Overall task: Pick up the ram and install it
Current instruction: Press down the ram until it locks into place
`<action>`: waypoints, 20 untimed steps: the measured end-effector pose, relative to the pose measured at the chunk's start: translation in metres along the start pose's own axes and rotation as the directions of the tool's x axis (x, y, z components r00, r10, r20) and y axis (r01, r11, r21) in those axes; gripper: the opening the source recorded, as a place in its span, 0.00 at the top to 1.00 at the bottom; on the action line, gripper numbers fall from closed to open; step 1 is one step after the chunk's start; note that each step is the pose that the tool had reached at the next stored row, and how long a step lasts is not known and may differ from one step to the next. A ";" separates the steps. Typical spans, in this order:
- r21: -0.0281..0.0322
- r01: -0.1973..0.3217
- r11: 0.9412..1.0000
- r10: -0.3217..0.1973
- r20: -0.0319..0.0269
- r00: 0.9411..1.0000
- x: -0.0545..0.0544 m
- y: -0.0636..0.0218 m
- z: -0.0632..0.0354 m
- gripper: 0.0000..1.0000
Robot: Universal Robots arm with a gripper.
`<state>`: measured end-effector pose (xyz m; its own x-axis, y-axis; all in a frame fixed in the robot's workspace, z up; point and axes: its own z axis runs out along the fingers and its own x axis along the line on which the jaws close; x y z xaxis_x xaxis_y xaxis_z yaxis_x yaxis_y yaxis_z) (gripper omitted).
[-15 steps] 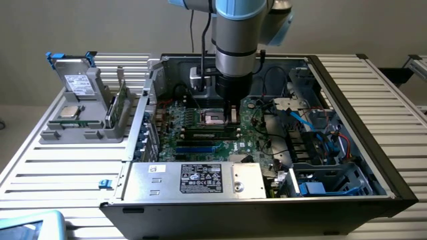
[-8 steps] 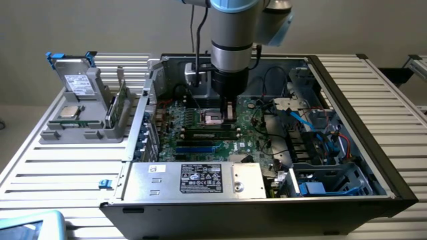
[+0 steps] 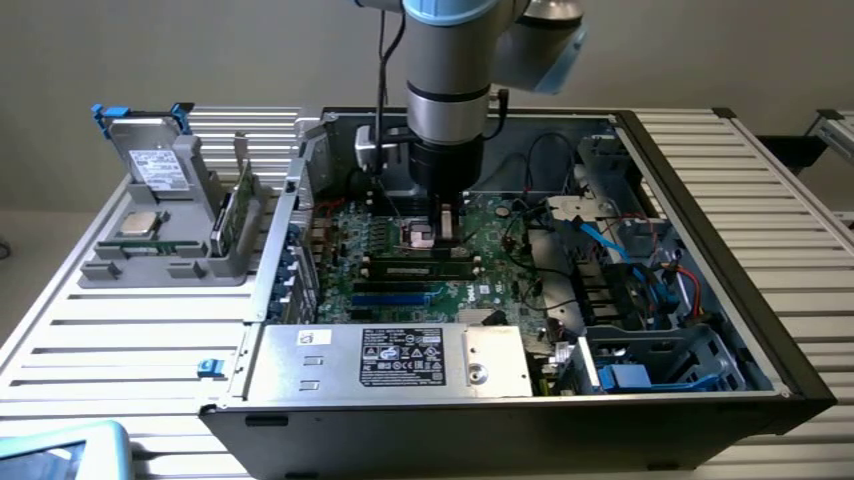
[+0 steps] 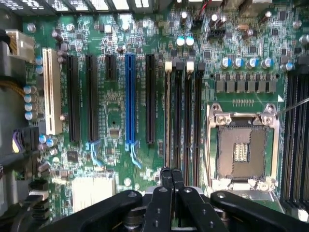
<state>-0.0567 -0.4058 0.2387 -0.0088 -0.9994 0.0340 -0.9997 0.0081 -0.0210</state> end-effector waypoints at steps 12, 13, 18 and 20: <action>0.006 0.000 1.000 0.000 0.000 1.000 0.000 0.0255 0.0035 0.89; 0.007 0.000 1.000 0.000 0.000 1.000 0.000 0.0256 0.0045 0.89; 0.006 0.000 1.000 0.000 -0.001 1.000 0.000 0.0258 0.0065 0.89; 0.006 0.000 1.000 0.000 0.000 1.000 0.000 0.0258 0.0068 0.89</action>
<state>-0.0824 -0.4057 0.2313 -0.0092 -0.9994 0.0343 -0.9996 0.0083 -0.0266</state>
